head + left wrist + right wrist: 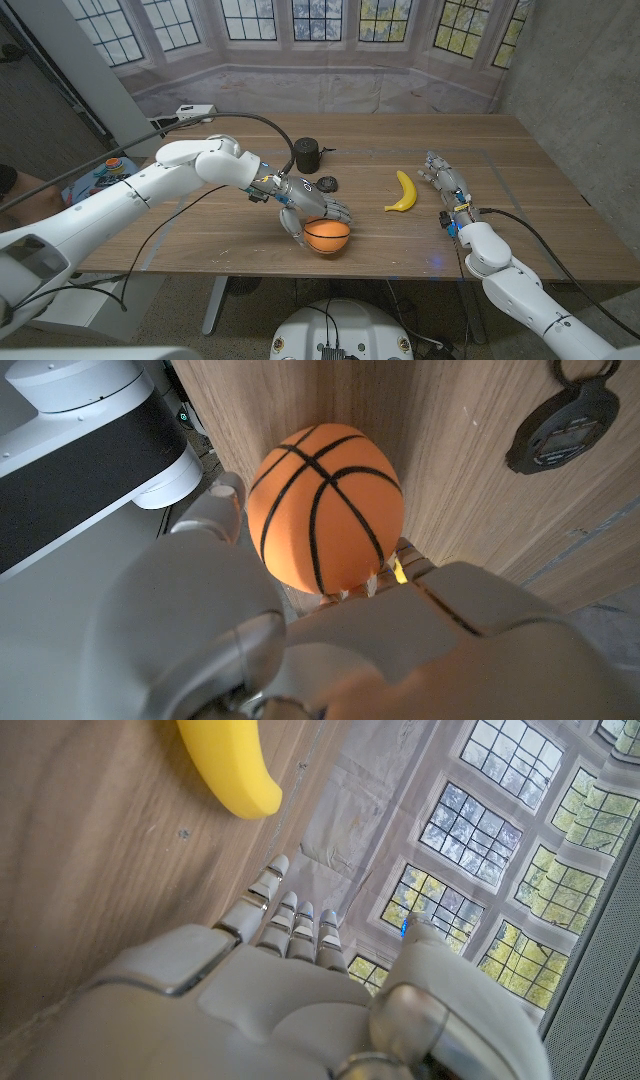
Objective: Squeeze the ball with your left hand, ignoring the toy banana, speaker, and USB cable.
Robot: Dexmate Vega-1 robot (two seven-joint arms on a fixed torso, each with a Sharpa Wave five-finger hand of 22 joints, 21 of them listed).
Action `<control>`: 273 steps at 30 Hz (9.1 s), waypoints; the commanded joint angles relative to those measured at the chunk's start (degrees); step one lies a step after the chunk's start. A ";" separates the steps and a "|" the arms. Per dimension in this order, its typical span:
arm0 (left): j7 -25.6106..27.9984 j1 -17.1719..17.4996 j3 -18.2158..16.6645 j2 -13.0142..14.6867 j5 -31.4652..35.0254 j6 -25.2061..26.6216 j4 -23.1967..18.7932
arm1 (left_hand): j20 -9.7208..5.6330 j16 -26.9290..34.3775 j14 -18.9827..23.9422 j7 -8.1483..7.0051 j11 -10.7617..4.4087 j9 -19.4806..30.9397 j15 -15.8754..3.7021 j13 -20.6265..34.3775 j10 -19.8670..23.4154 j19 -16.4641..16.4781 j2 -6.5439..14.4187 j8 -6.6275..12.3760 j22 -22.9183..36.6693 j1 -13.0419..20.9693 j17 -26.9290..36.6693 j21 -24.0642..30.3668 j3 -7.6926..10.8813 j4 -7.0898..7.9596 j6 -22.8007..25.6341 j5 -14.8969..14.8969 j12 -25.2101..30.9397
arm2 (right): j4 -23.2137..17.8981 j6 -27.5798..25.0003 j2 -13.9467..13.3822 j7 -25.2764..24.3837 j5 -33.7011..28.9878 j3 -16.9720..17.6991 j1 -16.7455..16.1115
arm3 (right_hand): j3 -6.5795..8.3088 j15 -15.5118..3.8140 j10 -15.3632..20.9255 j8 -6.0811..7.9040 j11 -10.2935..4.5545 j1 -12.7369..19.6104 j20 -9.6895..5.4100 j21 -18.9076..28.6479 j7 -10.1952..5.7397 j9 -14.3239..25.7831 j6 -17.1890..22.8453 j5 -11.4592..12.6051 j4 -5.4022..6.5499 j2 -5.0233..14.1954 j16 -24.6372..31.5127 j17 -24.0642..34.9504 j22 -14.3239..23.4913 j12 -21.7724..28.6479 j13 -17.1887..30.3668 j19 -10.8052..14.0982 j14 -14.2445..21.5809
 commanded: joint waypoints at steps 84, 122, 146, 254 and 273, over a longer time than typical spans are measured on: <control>31.67 1.76 -0.03 -4.40 15.22 -9.08 12.97 | -2.49 8.98 26.53 -2.44 -9.12 5.16 -10.40 8.24 22.10 20.28 4.31 15.16 1.93 12.31 5.22 8.31 -6.40 -0.13 31.07 0.44 15.73 | 5.57 3.58 1.43 3.14 2.84 -0.50 -0.36 | 0.35 0.04 0.23 0.47 0.14 -1.06 0.21 0.43 0.03 0.19 0.14 0.00 -0.87 0.31 0.56 0.11 0.35 0.50 0.08 0.15 0.19; 23.58 -0.21 0.14 -5.48 9.58 -6.00 10.44 | -2.49 12.06 29.40 -3.36 -10.12 7.46 -11.64 11.56 25.20 20.96 4.57 20.14 2.17 14.42 9.13 9.57 -9.24 0.03 33.97 0.40 18.79 | 3.98 2.46 0.22 3.57 4.48 1.07 -1.02 | 0.48 -0.02 0.24 0.51 0.13 -1.30 0.13 0.45 0.09 0.20 0.30 0.00 -1.14 0.38 0.58 0.12 0.35 0.50 0.09 0.25 0.29; 21.30 -1.95 1.14 -7.04 6.66 -4.34 12.32 | -3.54 17.38 36.05 -5.14 -12.00 10.35 -13.87 14.89 31.97 24.11 5.11 27.29 2.36 17.44 14.04 12.23 -11.36 0.04 39.50 0.59 22.87 | 4.33 0.18 -0.40 4.42 6.19 1.43 0.18 | 0.59 -0.03 0.23 0.56 0.14 -1.43 0.12 0.44 0.05 0.21 0.49 0.00 -1.33 0.44 0.55 0.12 0.36 0.49 0.10 0.27 0.28; 2.82 -14.86 1.91 -30.50 -45.10 18.31 44.78 | -2.17 16.11 38.92 -3.20 -9.68 10.98 -12.50 20.75 32.55 24.00 6.55 31.56 2.36 17.16 16.88 15.24 -12.28 0.79 38.32 1.35 24.99 | 4.49 -10.72 -1.73 5.17 12.85 4.01 7.26 | 1.00 0.12 0.15 0.52 0.11 -2.09 0.39 0.43 0.22 0.23 0.76 -0.02 -2.04 0.58 0.54 0.15 0.37 0.48 0.11 0.37 0.29; -2.63 -13.01 -1.79 -35.90 -56.83 27.08 51.09 | -1.83 15.89 38.78 -2.43 -8.74 10.52 -11.85 21.46 31.60 23.33 6.80 30.92 2.33 16.52 17.42 15.48 -12.49 1.01 36.50 1.68 24.59 | 6.02 -10.84 -1.04 5.16 12.96 2.99 8.79 | 1.07 0.10 0.15 0.52 0.15 -2.22 0.52 0.46 0.19 0.23 0.78 -0.03 -2.15 0.59 0.54 0.16 0.37 0.48 0.11 0.46 0.28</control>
